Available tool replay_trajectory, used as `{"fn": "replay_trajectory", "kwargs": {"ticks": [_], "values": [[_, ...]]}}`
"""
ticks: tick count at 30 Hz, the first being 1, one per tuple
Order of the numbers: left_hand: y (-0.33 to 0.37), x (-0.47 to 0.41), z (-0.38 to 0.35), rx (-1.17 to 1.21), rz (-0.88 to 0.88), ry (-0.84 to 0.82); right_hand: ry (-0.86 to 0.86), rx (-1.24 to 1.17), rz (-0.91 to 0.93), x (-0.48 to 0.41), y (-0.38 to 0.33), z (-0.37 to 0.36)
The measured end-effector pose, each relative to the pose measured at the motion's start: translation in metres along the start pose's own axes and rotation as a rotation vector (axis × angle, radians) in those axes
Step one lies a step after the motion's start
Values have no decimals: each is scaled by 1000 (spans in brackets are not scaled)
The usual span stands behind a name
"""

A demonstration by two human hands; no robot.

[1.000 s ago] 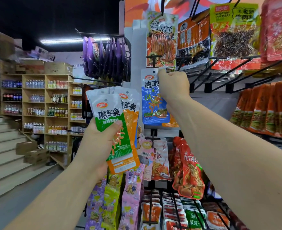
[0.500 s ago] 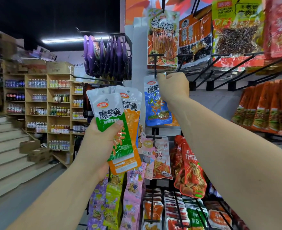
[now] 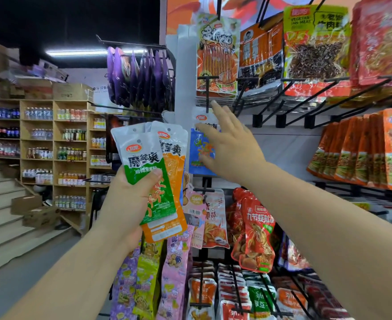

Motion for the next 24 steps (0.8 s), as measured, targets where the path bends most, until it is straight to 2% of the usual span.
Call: {"fn": "replay_trajectory", "kwargs": {"ticks": [3, 6, 11, 18, 24], "values": [[-4, -1, -1, 11, 11, -1, -175, 191, 58, -6, 4, -11], [-5, -4, -1, 3, 22, 0, -209, 268, 49, -12, 7, -19], [-2, -15, 1, -37, 26, -6, -259, 278, 2, -24, 0, -30], [1, -20, 5, -28, 21, -7, -450, 278, -39, -39, 5, -61], [-1, -22, 6, 2, 35, -20, -513, 228, -68, -48, 6, -77]]}}
Point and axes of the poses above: each hand's wrist, its own x-axis away from the middle knuckle, its own z-axis out of the back of the hand, y = z × x, the point moved 5 cm from there along -x, towards the middle knuckle, and after that the axes turned 12 degrees about x, right-handed, at the moved point
